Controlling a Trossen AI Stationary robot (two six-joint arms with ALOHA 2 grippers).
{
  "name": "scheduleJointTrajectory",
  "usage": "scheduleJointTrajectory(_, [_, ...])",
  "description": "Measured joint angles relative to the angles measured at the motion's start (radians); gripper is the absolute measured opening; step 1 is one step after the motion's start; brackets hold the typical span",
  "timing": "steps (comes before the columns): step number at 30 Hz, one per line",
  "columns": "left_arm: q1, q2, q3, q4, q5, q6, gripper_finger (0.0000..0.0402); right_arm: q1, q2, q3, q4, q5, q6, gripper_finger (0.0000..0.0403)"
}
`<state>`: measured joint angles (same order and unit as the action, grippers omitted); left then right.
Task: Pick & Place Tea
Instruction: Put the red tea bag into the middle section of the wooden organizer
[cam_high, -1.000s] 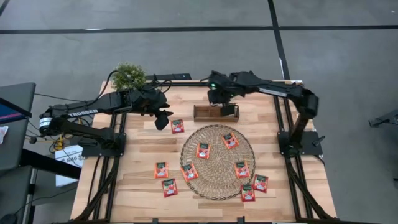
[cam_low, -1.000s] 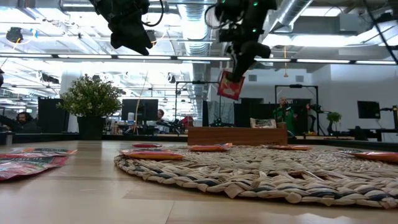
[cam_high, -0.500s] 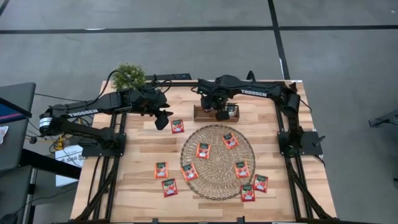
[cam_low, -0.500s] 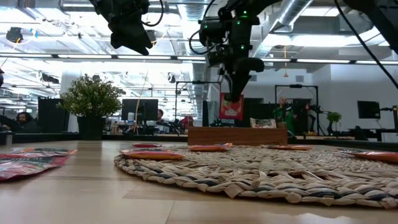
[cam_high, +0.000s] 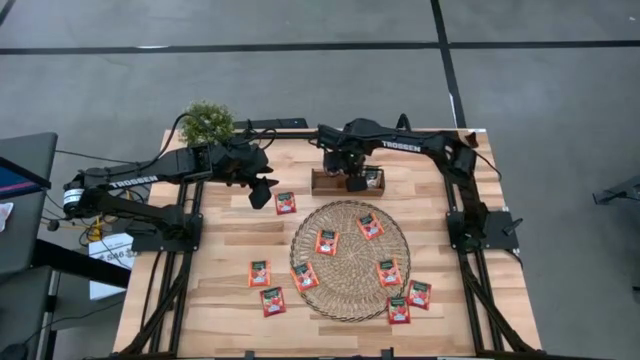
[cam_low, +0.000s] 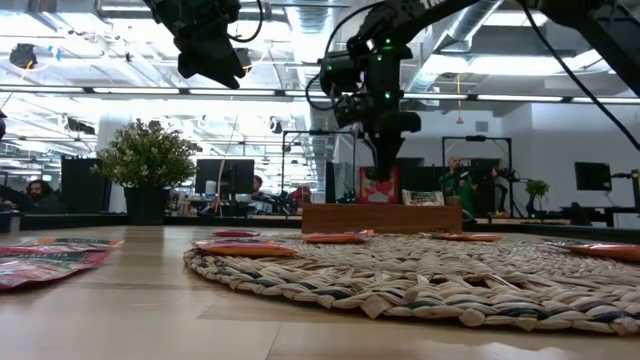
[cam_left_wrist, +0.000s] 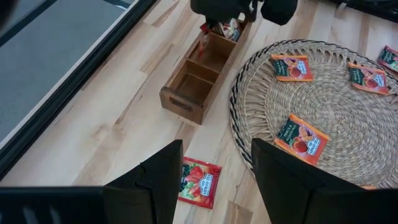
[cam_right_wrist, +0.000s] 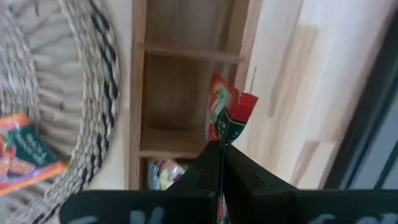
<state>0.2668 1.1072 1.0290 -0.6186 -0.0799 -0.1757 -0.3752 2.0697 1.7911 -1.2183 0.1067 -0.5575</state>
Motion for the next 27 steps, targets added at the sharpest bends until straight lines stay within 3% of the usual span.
scheduleJointTrajectory(19, [0.000, 0.000, 0.000, 0.000, 0.000, 0.000, 0.0182, -0.021, 0.015, 0.000, 0.010, -0.007, 0.019, 0.0008])
scheduleJointTrajectory(27, [0.000, 0.000, 0.000, 0.000, 0.000, 0.000, 0.0182, -0.020, 0.015, 0.000, 0.006, -0.068, 0.007, 0.0025])
